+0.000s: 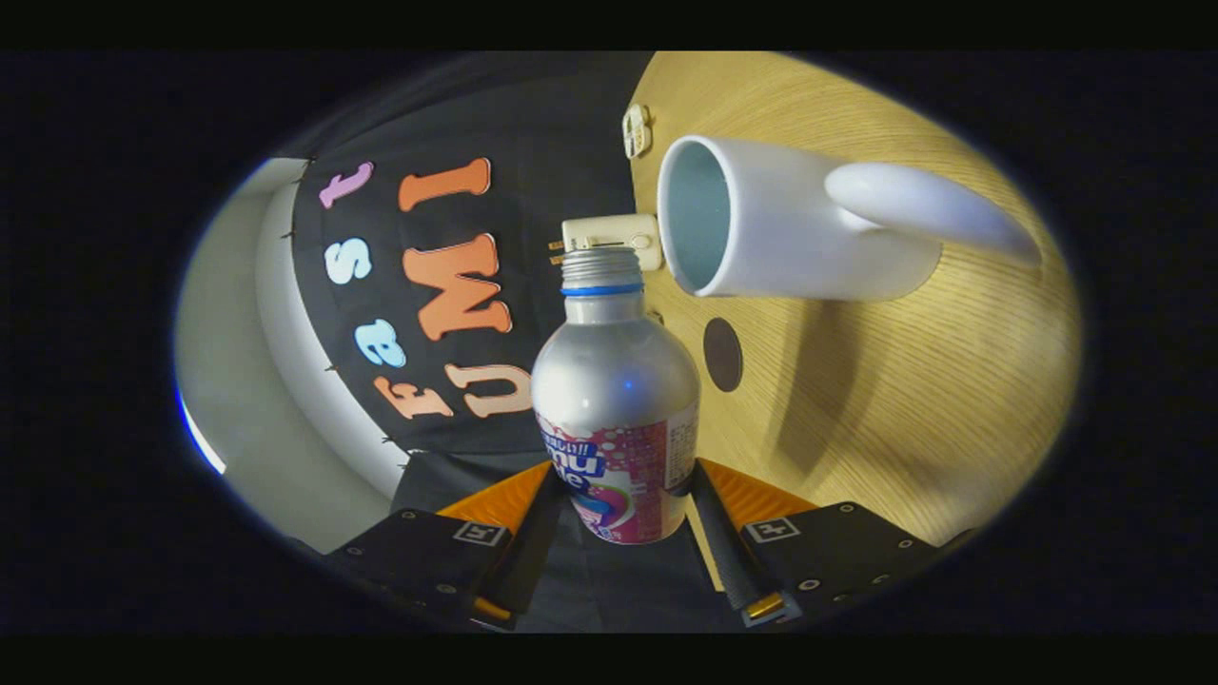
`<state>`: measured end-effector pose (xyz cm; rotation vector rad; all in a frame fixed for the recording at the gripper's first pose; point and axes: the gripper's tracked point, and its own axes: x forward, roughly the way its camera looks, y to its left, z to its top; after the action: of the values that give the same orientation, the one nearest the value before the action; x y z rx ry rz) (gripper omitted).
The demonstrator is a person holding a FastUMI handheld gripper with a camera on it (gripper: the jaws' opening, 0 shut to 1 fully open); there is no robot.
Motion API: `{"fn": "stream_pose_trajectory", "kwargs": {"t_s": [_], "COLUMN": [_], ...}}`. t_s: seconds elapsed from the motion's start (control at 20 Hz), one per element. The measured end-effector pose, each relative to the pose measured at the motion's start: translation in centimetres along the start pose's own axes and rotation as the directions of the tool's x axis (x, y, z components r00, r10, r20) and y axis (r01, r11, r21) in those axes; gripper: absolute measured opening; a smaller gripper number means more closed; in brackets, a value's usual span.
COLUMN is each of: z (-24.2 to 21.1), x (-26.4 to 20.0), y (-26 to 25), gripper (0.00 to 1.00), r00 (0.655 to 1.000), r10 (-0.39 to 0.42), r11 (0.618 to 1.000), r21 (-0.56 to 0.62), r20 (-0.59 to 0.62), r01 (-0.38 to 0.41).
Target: Take the bottle from table, then pour the juice into the cup, finally place the bottle on the coaster
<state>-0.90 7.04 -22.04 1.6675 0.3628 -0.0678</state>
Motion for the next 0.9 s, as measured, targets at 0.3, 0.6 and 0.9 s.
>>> {"fn": "stream_pose_trajectory", "kwargs": {"t_s": [0.3, 0.6, 0.9], "z": [-0.4, -0.2, -0.4], "x": [0.1, -0.4, -0.7], "y": [1.5, 2.9, 3.6], "gripper": [0.76, 0.76, 0.75], "r00": [0.998, 0.993, 0.988], "r10": [0.056, 0.116, 0.154], "r11": [0.995, 0.98, 0.966], "r21": [0.088, 0.163, 0.215], "r20": [-0.029, -0.028, -0.028], "r01": [-0.053, -0.11, -0.145]}}
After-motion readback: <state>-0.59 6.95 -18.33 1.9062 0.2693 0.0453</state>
